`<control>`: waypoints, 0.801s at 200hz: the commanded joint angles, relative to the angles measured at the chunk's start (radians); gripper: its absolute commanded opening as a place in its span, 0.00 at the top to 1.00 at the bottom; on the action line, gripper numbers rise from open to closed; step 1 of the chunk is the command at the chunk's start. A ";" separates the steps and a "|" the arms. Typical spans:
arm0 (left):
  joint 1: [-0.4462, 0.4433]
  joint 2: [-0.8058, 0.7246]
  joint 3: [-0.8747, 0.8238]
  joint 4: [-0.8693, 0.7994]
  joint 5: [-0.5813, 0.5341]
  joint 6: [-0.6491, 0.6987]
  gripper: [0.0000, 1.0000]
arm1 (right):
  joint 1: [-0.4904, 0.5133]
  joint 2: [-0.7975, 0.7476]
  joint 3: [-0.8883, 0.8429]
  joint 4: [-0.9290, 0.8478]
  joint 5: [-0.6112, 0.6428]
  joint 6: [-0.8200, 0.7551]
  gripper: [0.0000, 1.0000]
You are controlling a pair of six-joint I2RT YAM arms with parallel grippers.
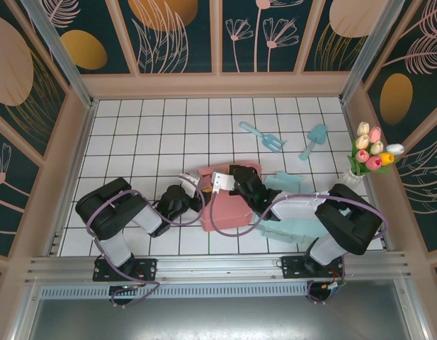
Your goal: Fold the paper box
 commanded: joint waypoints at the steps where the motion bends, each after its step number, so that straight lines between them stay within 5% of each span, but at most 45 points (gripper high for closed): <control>1: -0.026 0.032 0.046 -0.039 0.018 0.018 0.41 | 0.017 0.025 0.029 -0.056 -0.072 0.066 1.00; 46: -0.027 0.029 0.092 -0.105 -0.096 0.007 0.45 | 0.019 0.026 0.035 -0.054 -0.064 0.086 1.00; 125: -0.035 -0.077 0.021 -0.108 -0.477 -0.048 0.49 | 0.005 0.037 0.057 -0.078 -0.038 0.112 1.00; 160: -0.035 -0.158 0.000 -0.134 -0.484 -0.042 0.49 | 0.001 0.037 0.062 -0.082 -0.034 0.126 1.00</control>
